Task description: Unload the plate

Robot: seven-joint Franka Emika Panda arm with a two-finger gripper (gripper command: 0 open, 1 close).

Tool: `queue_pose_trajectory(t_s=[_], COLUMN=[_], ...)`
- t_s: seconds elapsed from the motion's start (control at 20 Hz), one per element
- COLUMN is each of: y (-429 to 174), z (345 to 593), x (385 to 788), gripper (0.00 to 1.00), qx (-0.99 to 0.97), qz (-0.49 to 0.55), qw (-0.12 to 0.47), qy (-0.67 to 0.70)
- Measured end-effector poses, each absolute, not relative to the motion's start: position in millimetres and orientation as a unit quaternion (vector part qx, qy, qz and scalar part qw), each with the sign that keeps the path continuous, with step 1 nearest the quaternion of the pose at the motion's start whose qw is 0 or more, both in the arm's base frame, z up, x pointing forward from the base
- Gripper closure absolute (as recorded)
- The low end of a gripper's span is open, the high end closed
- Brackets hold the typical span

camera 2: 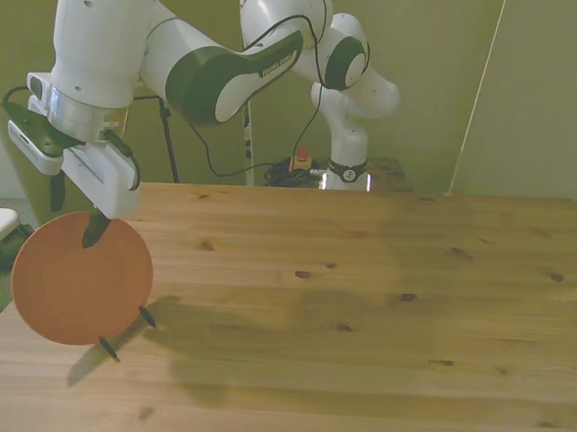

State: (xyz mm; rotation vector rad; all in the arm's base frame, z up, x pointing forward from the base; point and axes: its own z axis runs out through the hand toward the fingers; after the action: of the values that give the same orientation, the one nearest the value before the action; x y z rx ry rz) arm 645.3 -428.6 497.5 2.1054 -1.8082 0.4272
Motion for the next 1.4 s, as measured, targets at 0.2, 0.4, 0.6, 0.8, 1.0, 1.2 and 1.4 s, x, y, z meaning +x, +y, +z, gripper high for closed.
queue_pose_trajectory(t_s=[0.2,0.4,0.6,0.8,1.0,1.2,1.4], y=[-428.6,-428.7,-428.7,-428.7,-428.7,-428.4,-428.0], z=[497.0,496.1,496.1,496.1,496.2,497.5,499.4], x=[645.4,645.6,645.6,645.6,645.6,645.9,646.2], gripper=[1.0,1.0,1.0,1.0,1.0,1.0,1.0], qx=[0.74,0.74,0.74,0.741,0.741,0.741,0.742], qz=[0.15,0.149,0.149,0.149,0.149,0.15,0.152], qw=[0.166,0.167,0.167,0.167,0.167,0.167,0.167], qy=[-0.635,-0.634,-0.634,-0.634,-0.633,-0.632,-0.632])
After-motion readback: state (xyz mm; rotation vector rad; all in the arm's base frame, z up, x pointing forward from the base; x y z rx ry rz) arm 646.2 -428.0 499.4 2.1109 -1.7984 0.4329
